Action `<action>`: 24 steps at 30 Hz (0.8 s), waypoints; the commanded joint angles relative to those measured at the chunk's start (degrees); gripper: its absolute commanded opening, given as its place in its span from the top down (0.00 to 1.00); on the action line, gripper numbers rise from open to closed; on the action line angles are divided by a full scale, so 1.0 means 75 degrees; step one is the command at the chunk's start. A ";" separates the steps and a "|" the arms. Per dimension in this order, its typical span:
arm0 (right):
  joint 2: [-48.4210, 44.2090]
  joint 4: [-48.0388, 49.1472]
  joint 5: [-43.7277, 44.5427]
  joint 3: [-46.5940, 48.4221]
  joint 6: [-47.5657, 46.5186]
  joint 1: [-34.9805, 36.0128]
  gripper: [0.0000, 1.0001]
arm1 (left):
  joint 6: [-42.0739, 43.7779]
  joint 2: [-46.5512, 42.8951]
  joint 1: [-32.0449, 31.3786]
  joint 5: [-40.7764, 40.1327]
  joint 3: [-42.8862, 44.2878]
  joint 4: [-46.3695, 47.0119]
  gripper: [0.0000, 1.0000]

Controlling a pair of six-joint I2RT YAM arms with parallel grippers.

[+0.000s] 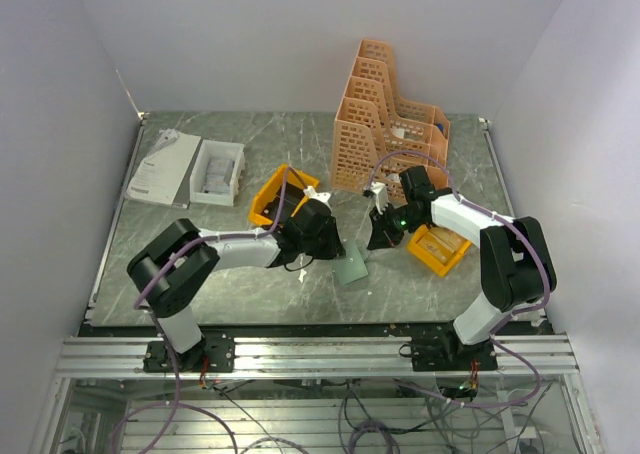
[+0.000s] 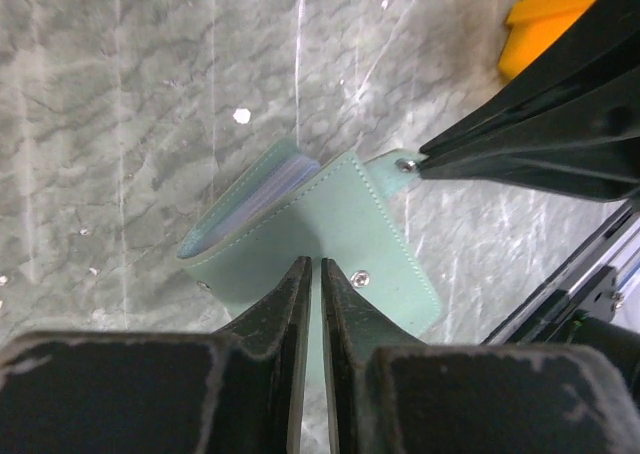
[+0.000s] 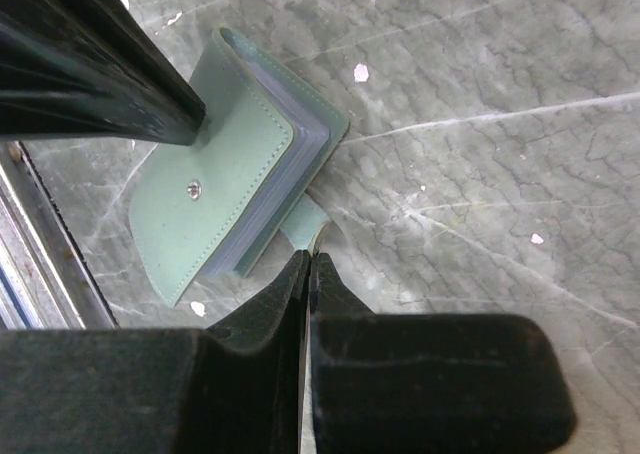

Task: Put the credit cards into the card holder
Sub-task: Close the card holder at the center of the board.

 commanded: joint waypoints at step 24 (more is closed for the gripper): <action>-0.0813 -0.0614 0.0010 0.0030 -0.3069 0.0510 1.00 | -0.1919 0.1257 -0.0049 0.0676 -0.0844 0.2625 0.85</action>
